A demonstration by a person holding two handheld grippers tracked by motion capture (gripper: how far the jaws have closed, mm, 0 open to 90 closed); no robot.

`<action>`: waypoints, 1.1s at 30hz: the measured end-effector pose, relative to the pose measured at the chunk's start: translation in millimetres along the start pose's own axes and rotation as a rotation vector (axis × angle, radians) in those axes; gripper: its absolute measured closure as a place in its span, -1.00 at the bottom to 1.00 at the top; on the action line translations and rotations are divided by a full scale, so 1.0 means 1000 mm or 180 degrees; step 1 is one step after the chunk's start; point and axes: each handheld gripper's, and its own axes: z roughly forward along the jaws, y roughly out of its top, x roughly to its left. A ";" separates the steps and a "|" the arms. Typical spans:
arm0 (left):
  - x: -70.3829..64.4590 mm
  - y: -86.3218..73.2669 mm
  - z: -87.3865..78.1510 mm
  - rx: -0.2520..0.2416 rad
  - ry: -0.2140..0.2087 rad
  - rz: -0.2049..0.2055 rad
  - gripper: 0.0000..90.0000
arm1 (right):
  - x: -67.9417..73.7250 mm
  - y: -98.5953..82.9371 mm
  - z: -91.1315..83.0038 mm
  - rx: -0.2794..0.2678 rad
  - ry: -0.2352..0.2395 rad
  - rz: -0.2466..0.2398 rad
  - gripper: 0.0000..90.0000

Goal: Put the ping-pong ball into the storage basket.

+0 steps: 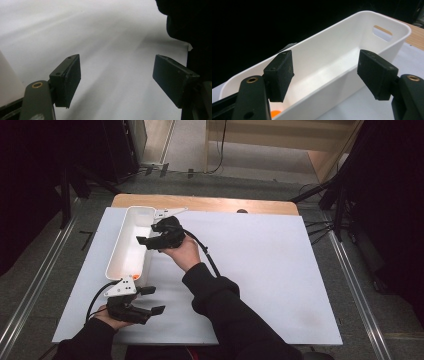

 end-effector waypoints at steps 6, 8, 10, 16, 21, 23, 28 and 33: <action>0.000 0.000 0.001 -0.0010 0.0006 0.0007 -0.49 | -0.004 -0.004 -0.007 0.0079 -0.0092 -0.0059 -0.41; 0.000 0.000 0.001 -0.0015 0.0013 0.0001 -0.49 | -0.005 -0.006 -0.010 0.0049 -0.0089 -0.0058 -0.42; 0.001 0.000 0.001 -0.0015 0.0014 0.0010 -0.49 | -0.006 -0.008 -0.013 0.0068 -0.0068 -0.0042 -0.43; 0.000 0.000 0.001 -0.0007 0.0015 0.0004 -0.49 | -0.007 -0.013 -0.020 0.0108 -0.0125 -0.0102 -0.45; 0.000 0.000 0.001 -0.0010 0.0018 0.0004 -0.49 | -0.009 -0.017 -0.027 0.0123 -0.0123 -0.0090 -0.45; 0.000 0.000 0.001 -0.0006 0.0016 0.0007 -0.49 | -0.009 -0.018 -0.029 0.0110 -0.0121 -0.0084 -0.45; 0.000 0.000 0.001 -0.0010 0.0017 -0.0013 -0.49 | -0.010 -0.021 -0.034 0.0129 -0.0084 -0.0041 -0.45; 0.001 0.000 0.001 0.0002 0.0018 -0.0010 -0.49 | -0.012 -0.025 -0.039 0.0109 0.0012 0.0048 -0.45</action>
